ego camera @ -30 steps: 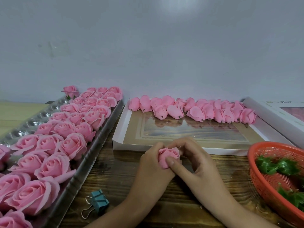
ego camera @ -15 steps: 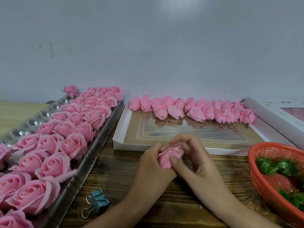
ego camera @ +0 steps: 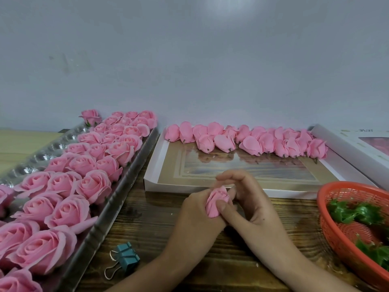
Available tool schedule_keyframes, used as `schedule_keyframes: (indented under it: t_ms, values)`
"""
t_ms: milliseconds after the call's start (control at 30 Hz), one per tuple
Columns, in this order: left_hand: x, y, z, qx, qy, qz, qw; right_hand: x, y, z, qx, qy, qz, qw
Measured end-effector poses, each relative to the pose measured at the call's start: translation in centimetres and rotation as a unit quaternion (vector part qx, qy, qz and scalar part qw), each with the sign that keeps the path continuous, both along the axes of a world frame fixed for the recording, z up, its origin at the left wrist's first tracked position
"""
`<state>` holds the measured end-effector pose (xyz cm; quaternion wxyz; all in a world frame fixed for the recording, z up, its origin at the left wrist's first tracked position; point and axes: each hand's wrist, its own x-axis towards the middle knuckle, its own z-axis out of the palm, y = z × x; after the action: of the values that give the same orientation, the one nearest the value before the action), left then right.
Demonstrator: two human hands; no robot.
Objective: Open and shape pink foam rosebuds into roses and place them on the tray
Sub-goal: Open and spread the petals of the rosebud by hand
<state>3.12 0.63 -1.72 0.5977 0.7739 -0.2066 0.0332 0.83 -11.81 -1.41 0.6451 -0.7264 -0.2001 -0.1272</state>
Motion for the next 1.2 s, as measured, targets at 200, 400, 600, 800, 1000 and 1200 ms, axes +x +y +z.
schedule_keyframes:
  t_ms: [200,400,600,800,1000,1200]
  values:
    - [0.3,0.1,-0.3,-0.013,-0.017,0.028,0.999,0.4,0.0,-0.5,0.026,0.034,-0.030,0.999]
    - [0.5,0.2,-0.6,-0.002,-0.006,0.032,0.999,0.5,0.0,-0.5,-0.023,0.021,-0.044,0.999]
    - [0.6,0.3,-0.4,0.019,-0.003,0.013,1.000,0.5,-0.3,-0.2,-0.031,0.026,0.008,0.999]
    - [0.8,0.0,-0.7,0.012,0.005,0.004,1.000,0.5,-0.5,-0.2,-0.034,0.013,0.006,0.999]
    - [1.3,-0.2,-1.3,0.024,0.003,0.005,1.000,0.4,-0.1,-0.2,-0.078,-0.034,-0.027,0.996]
    - [0.4,0.2,-0.8,-0.012,0.007,0.020,1.000,0.6,-0.3,-0.7,-0.007,0.012,-0.038,0.999]
